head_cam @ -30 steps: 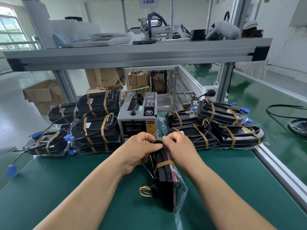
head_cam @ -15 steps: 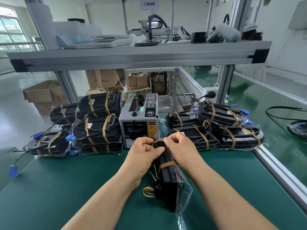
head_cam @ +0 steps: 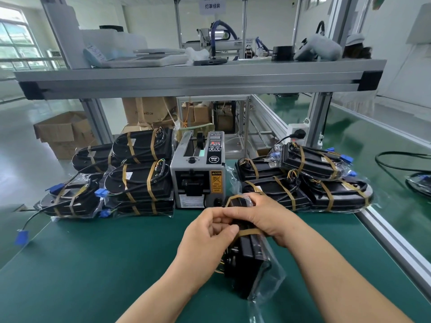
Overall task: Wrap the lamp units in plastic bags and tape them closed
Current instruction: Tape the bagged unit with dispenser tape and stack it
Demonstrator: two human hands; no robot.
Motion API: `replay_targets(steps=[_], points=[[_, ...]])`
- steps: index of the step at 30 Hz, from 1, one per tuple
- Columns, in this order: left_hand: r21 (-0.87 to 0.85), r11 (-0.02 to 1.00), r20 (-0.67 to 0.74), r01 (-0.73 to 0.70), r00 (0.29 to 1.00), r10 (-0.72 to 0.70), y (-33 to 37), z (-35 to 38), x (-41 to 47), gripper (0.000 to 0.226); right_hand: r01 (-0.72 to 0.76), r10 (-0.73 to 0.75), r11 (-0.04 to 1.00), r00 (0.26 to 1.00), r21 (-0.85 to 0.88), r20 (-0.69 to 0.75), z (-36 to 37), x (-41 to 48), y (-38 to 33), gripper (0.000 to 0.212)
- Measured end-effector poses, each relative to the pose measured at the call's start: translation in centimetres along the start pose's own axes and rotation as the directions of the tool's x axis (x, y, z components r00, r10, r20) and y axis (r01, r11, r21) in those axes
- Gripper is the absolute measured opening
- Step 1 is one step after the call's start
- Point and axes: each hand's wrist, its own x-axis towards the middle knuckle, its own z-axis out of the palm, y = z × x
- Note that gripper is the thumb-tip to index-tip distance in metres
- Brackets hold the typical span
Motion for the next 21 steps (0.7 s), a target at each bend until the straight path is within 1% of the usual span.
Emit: replay_targets(steps=[1,2,3,4,6,7,8,9,10,11,12,13,14,15,16,17,18,20,21], points=[[-0.011,1.0,0.039,-0.019,0.999,0.019,-0.1,-0.2,-0.4,0.025,0.006,-0.008,0.999,0.999,0.04,0.042,-0.4,-0.1,0.2,0.038],[-0.027,0.999,0.047,-0.041,0.998,0.043,-0.3,-0.5,-0.9,0.024,0.004,-0.01,0.998,0.997,0.07,0.078,-0.9,-0.2,0.4,0.039],[-0.038,0.997,0.006,-0.066,0.998,0.066,-0.4,-1.0,-1.2,0.023,-0.001,-0.01,0.995,0.993,0.096,0.116,-1.3,-0.3,0.5,0.045],[-0.029,0.996,-0.08,-0.085,0.993,0.082,-0.6,-1.6,-1.3,0.022,-0.007,-0.014,0.991,0.987,0.131,0.163,-1.7,-0.6,0.7,0.053],[0.065,0.995,-0.271,-0.078,0.958,0.092,-1.1,-3.3,-1.1,0.019,0.005,-0.076,0.97,0.954,0.242,0.289,-2.5,-1.3,1.4,0.06],[0.125,0.991,-0.316,-0.054,0.944,0.092,-1.1,-4.2,-1.0,0.021,0.024,-0.139,0.953,0.92,0.301,0.366,-2.7,-1.7,1.7,0.063],[0.159,0.987,-0.308,-0.027,0.949,0.075,-1.1,-5.0,-0.9,0.027,0.044,-0.205,0.936,0.874,0.349,0.441,-2.8,-2.1,2.0,0.066],[0.156,0.988,-0.238,-0.009,0.97,0.047,-1.2,-5.8,-0.9,0.041,0.062,-0.262,0.925,0.819,0.375,0.51,-2.7,-2.6,2.1,0.069],[0.103,0.995,-0.121,0.005,0.993,0.007,-1.3,-6.4,-0.9,0.059,0.08,-0.306,0.919,0.765,0.387,0.567,-2.4,-2.9,2.1,0.07],[0.034,0.999,0.022,0.024,0.999,-0.025,-1.4,-6.9,-1.0,0.073,0.096,-0.337,0.915,0.717,0.393,0.61,-2.0,-3.1,2.1,0.071],[-0.019,0.999,0.166,0.043,0.985,-0.039,-1.4,-7.3,-1.2,0.083,0.114,-0.361,0.912,0.677,0.393,0.641,-1.6,-3.3,1.9,0.07],[-0.04,0.998,0.289,0.053,0.957,-0.039,-1.4,-7.6,-1.5,0.09,0.144,-0.376,0.914,0.648,0.379,0.663,-1.2,-3.5,1.6,0.069],[-0.044,0.998,0.368,0.052,0.929,-0.032,-1.5,-7.8,-1.8,0.094,0.194,-0.387,0.918,0.634,0.347,0.669,-0.9,-3.6,1.3,0.069],[-0.043,0.998,0.408,0.043,0.913,-0.022,-1.6,-8.2,-2.2,0.093,0.247,-0.393,0.919,0.626,0.307,0.673,-0.5,-3.8,1.0,0.069],[-0.047,0.998,0.41,0.032,0.912,-0.009,-1.7,-8.6,-2.6,0.089,0.284,-0.396,0.918,0.62,0.276,0.677,0.0,-3.8,0.7,0.069],[-0.061,0.998,0.388,0.027,0.922,-0.001,-1.8,-9.1,-3.0,0.083,0.288,-0.388,0.921,0.619,0.263,0.683,0.5,-3.8,0.4,0.071],[-0.084,0.996,0.34,0.03,0.94,0.0,-2.0,-9.7,-3.4,0.077,0.238,-0.348,0.938,0.632,0.254,0.692,1.1,-3.7,0.2,0.072],[-0.147,0.988,0.203,0.05,0.979,-0.02,-2.8,-11.0,-4.1,0.067,0.131,-0.236,0.97,0.692,0.203,0.682,2.7,-3.0,-0.5,0.068],[-0.185,0.98,0.122,0.067,0.992,-0.045,-3.2,-11.8,-4.4,0.057,0.139,-0.188,0.982,0.752,0.127,0.632,3.6,-2.6,-1.0,0.06]])
